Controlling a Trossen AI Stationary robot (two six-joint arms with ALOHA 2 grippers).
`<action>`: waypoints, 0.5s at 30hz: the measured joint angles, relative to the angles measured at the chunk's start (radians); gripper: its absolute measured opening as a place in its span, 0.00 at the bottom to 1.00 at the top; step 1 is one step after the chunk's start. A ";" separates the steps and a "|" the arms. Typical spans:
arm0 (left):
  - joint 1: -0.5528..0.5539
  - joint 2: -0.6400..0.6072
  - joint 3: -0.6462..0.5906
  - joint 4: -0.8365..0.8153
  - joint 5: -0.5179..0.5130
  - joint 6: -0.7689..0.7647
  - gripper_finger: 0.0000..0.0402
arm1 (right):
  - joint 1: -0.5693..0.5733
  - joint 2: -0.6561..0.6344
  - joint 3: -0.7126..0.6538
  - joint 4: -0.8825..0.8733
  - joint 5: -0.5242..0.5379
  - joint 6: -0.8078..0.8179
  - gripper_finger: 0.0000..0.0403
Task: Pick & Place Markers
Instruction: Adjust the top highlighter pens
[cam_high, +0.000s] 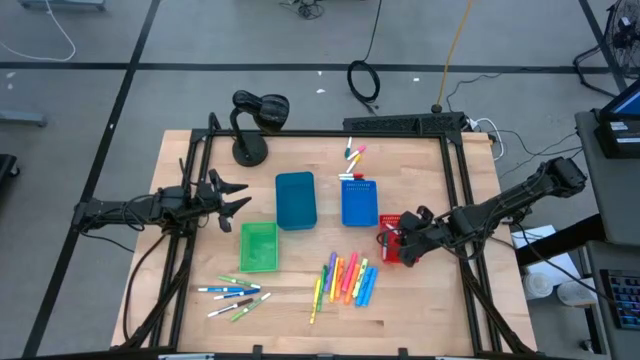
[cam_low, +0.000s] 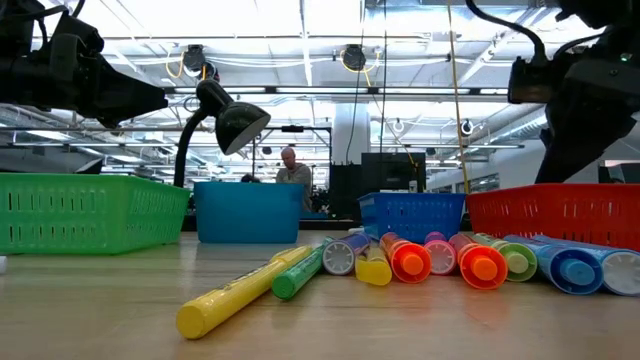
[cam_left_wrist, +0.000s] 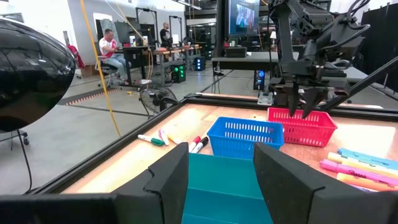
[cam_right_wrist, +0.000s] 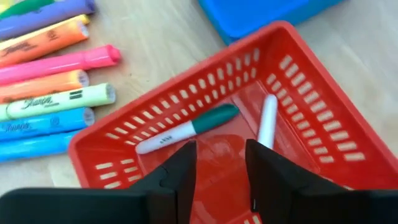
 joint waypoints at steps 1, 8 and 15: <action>0.000 0.000 0.000 0.000 0.000 0.000 0.46 | 0.000 -0.001 0.000 0.007 0.000 -0.028 0.32; 0.000 0.000 0.000 0.000 0.000 0.000 0.46 | 0.000 -0.050 0.000 0.072 -0.002 -0.193 0.32; 0.000 0.000 0.000 0.000 0.000 0.000 0.46 | 0.000 -0.116 0.000 0.294 0.002 -0.462 0.32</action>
